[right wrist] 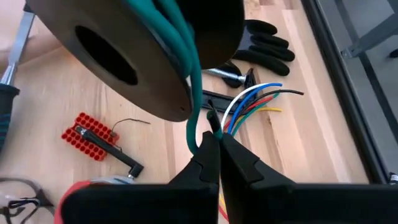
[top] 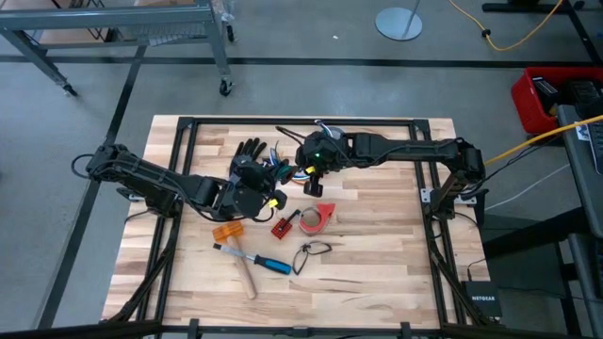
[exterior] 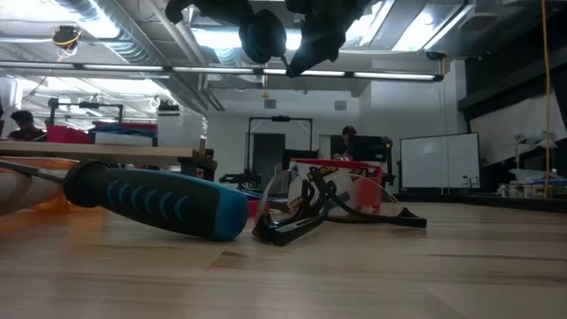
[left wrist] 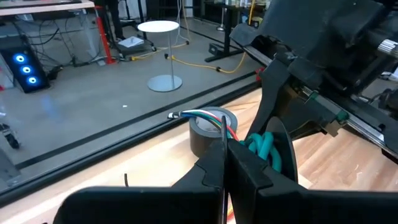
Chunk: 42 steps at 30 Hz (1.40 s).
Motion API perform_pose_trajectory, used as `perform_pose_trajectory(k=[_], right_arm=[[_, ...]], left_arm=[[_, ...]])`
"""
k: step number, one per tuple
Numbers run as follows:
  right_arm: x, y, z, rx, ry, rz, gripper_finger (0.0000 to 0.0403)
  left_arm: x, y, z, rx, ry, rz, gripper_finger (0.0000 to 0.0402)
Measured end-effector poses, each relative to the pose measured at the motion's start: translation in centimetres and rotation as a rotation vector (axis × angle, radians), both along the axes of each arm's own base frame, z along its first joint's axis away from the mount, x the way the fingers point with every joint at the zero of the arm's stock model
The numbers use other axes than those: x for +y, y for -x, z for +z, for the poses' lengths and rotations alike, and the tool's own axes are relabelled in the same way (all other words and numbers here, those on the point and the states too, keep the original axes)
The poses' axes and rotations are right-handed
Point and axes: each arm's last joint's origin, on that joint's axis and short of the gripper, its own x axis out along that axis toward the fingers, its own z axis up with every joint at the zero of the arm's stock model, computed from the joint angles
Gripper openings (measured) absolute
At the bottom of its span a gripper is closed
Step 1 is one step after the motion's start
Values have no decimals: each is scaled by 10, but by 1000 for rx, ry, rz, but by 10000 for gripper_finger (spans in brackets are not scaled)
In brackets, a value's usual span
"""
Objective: Coil cords
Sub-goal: Coil the wire onto the spool
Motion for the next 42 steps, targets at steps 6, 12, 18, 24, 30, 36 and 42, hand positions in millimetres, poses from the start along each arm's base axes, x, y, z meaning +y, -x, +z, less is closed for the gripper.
perform_pose_trajectory(k=[6, 12, 18, 24, 30, 36, 42], right_arm=[[0, -1, -4, -18, -26, -4, 1], [2, -4, -19, -48, -86, 23, 1], [-17, 5, -26, 20, -146, 11, 1], [-42, 21, -31, 116, -308, 43, 0], [-52, 31, -35, 166, -412, 92, 0], [-52, 39, -39, 248, -424, 121, 0], [-50, 46, -43, 334, -420, 111, 0]], left_arm=[[0, 0, 0, -16, 9, 10, 0], [-2, 1, -1, -5, 5, 2, 0], [-6, 2, -2, 7, 9, -23, 0], [-4, 0, -3, 11, 40, -55, 0], [6, -9, -8, 15, 84, -70, 0], [13, -26, -18, -13, 115, -84, 0], [16, -49, -27, -86, 116, -119, 0]])
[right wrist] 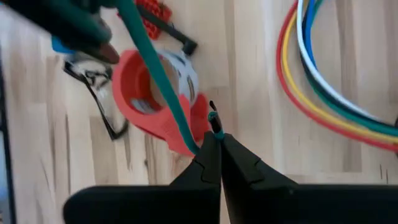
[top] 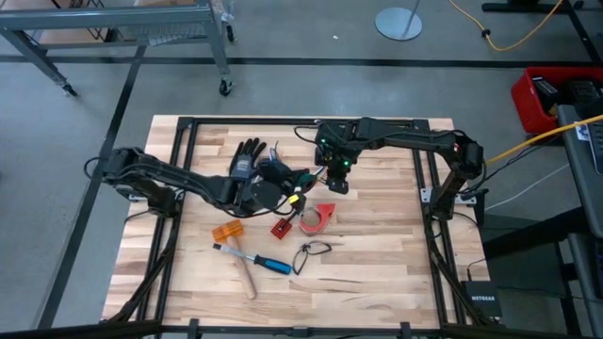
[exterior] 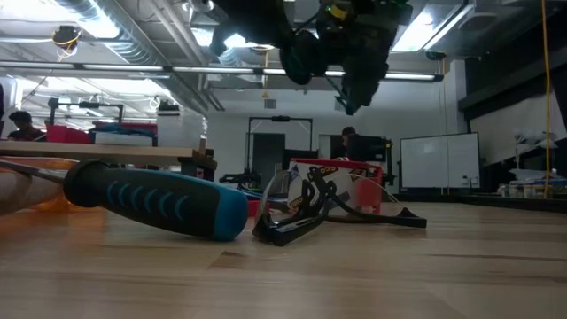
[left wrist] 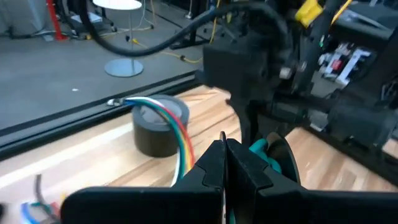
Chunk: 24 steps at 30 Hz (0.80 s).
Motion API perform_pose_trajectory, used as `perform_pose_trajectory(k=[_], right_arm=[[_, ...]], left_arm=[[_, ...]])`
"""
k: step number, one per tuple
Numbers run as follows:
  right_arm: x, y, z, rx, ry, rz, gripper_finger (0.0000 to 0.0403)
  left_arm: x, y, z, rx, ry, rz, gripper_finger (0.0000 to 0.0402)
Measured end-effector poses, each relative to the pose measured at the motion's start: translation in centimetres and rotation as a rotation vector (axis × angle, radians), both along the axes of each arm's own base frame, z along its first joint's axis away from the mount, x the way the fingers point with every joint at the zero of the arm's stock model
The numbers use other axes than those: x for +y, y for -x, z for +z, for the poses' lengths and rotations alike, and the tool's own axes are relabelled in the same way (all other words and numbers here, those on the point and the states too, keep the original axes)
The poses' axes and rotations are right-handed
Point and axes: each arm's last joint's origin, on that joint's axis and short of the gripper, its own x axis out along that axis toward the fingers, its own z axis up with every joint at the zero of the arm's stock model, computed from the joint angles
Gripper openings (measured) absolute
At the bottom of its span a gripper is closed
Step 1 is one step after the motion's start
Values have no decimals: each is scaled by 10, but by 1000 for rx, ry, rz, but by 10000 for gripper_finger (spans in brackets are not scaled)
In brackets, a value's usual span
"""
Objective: Coil cords
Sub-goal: Coil the wire onto the spool
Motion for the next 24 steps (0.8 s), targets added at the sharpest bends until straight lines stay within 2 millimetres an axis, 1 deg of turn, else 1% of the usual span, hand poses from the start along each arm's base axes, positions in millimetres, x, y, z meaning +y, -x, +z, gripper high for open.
perform_pose_trajectory(k=[3, 10, 14, 20, 24], right_arm=[[1, 4, -9, 31, 0, 12, 0], [2, 18, -34, 90, -77, 29, 0], [4, 28, -40, 77, -141, 42, 0], [7, 54, -44, 28, -163, 35, 0], [9, 74, -54, -38, -164, -27, 0]], left_arm=[[0, -6, -5, -10, 11, -13, 0], [-1, -10, -13, 8, 51, -77, 0], [1, -13, -16, 6, 77, -102, 0], [5, -21, -28, -1, 116, -93, 0], [9, -30, -36, -32, 139, -102, 0]])
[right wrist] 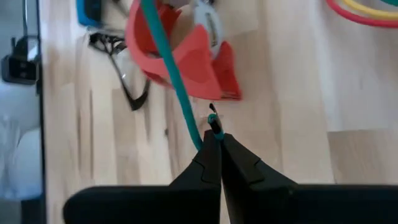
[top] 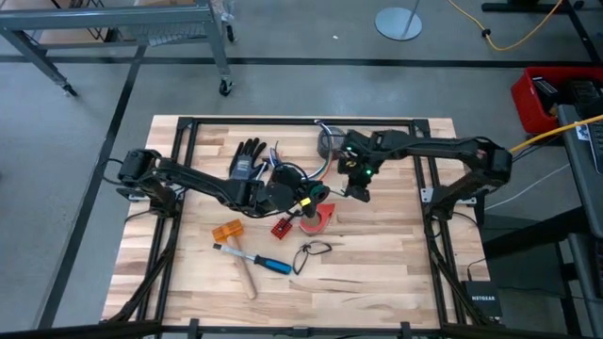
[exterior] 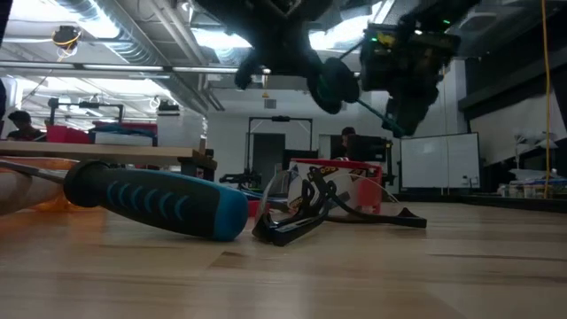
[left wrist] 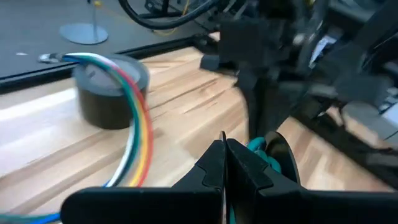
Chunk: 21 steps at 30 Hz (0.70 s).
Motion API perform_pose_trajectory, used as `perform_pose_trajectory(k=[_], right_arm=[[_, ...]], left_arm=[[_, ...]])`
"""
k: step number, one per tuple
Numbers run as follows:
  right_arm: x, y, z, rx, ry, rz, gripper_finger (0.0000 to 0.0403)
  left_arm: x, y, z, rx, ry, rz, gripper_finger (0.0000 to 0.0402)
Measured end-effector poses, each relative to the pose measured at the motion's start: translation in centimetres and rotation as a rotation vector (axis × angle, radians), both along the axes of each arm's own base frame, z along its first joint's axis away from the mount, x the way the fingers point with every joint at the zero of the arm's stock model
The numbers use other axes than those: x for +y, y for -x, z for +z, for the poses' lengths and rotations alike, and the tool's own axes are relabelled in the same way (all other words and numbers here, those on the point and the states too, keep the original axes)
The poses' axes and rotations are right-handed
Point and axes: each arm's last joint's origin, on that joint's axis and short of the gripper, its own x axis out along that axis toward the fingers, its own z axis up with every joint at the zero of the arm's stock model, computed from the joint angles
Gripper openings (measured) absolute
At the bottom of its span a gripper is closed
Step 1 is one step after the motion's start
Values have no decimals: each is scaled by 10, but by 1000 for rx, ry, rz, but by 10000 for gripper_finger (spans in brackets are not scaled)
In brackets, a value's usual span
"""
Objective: Coil cords
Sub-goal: Coil the wire onto the spool
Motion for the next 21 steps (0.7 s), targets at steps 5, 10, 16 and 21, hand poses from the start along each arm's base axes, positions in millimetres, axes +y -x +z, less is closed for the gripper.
perform_pose_trajectory(k=[5, 10, 16, 21], right_arm=[[5, 14, -14, -151, 5, -114, 0], [12, 30, -31, -245, -50, -185, 0], [21, 51, -46, -350, -107, -251, 0], [23, 54, -39, -571, -107, -277, 0]], left_arm=[[6, -14, -3, -110, 17, -48, 0], [11, -19, -7, -121, 39, -81, 0], [16, -20, -8, -116, 64, -127, 0], [22, -21, -7, -131, 70, -140, 0]])
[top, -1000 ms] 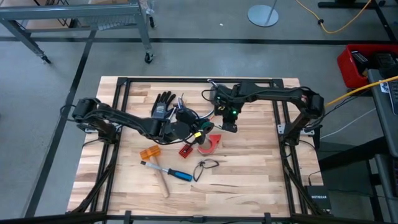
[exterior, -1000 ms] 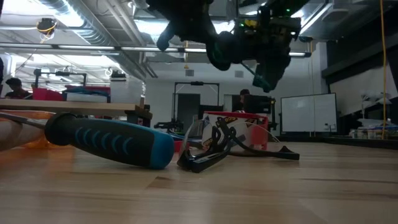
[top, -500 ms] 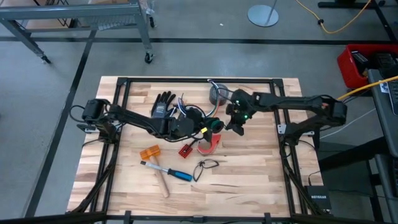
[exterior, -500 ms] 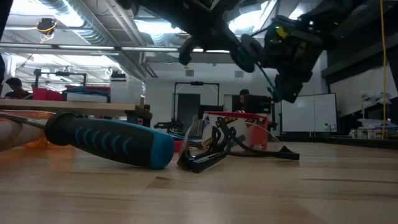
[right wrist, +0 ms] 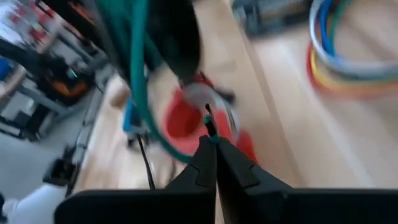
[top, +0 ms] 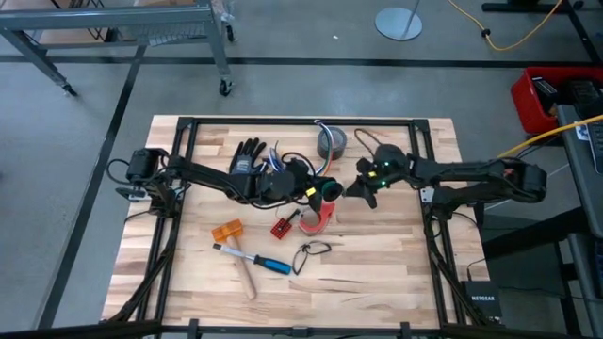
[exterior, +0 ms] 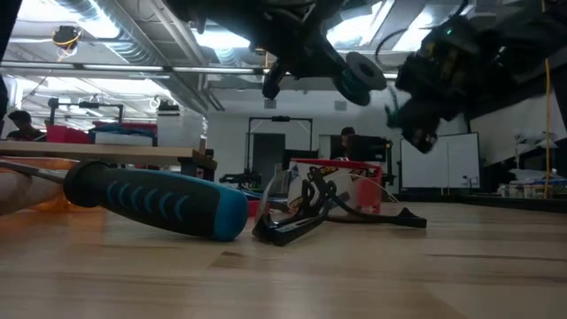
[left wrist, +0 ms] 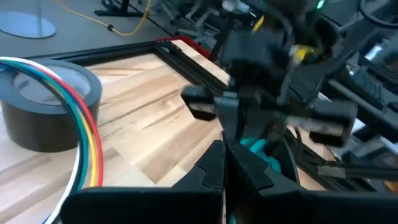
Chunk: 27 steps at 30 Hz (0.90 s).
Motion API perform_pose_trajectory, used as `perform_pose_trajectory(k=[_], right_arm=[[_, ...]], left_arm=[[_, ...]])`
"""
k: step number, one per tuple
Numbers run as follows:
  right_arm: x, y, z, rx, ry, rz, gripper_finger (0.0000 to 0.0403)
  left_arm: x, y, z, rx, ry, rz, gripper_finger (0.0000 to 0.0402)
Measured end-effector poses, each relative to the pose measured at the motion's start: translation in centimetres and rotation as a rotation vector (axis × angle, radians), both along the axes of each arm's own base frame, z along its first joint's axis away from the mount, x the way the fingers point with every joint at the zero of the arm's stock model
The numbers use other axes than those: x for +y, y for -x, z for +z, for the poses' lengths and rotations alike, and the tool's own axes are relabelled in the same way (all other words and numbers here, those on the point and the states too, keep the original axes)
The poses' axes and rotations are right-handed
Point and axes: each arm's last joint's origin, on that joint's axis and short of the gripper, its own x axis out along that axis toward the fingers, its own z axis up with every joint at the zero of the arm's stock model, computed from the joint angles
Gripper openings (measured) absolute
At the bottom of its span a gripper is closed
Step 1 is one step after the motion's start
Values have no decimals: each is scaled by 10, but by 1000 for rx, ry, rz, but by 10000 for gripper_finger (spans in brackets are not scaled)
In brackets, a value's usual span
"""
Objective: Coil cords
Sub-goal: Coil the wire onto the spool
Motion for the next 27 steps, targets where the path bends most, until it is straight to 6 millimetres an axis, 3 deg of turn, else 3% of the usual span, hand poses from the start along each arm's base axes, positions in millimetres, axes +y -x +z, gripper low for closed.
perform_pose_trajectory(k=[7, 13, 27], right_arm=[[-2, -5, 17, -216, 67, -19, 0], [-1, -6, 18, -228, 66, -11, 0], [23, -13, 19, -237, 91, 52, 0]], left_arm=[[1, -2, 5, -31, -32, -71, 0], [4, -2, 7, -39, -51, -84, 0], [12, -3, 7, -33, -50, -162, 0]])
